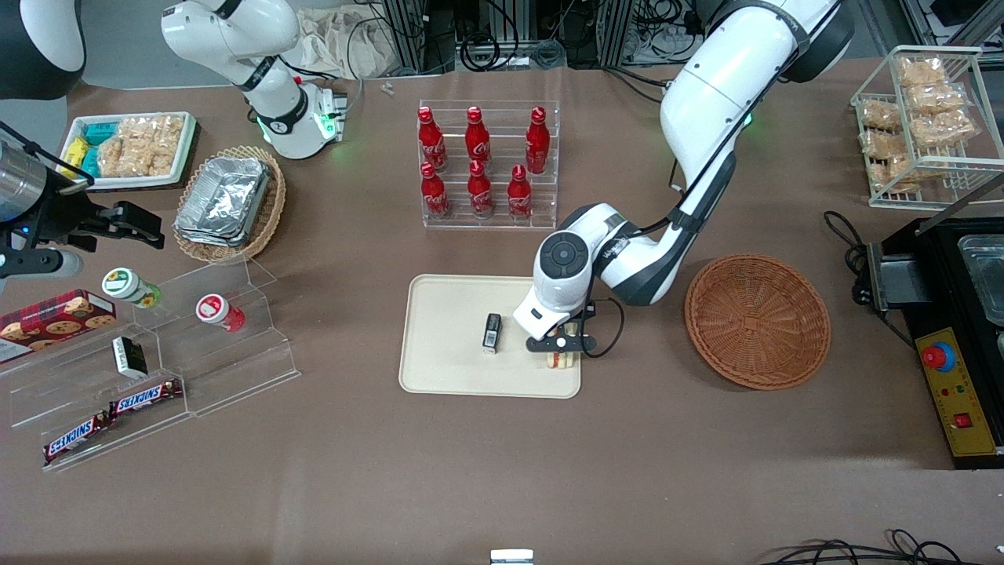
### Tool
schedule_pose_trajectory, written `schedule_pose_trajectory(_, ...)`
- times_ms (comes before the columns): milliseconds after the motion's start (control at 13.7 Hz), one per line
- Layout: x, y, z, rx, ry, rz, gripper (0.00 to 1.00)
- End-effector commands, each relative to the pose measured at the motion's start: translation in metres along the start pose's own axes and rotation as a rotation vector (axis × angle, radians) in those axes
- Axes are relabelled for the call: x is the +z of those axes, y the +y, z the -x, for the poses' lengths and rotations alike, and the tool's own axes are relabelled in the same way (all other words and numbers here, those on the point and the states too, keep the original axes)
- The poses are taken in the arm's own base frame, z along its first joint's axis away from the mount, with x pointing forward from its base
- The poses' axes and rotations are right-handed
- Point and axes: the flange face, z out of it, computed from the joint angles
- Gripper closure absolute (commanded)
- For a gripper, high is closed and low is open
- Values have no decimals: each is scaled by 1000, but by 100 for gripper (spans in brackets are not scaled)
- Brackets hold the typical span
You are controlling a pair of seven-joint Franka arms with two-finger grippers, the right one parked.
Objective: Place sandwich from basket to tray
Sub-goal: 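Lower the sandwich onto the tray beside the black box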
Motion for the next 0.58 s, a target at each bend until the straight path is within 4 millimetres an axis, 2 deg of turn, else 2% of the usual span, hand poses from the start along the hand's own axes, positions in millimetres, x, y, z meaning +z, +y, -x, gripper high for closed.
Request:
schedule_pose_trajectory(0, 4, 1, 1, 4, 23, 2, 86)
schedule_pose_trajectory(73, 5, 0, 0, 1, 24, 2, 82)
schedule_pose_trajectory(146, 7, 1, 0, -3, 25, 5, 70)
schedule_pose_trajectory(219, 7, 1, 0, -10, 24, 6, 47)
schedule_pose_trajectory(292, 7, 2, 0, -8, 25, 5, 2)
schedule_pose_trajectory(510, 3, 3, 0, -10, 29, 9, 0)
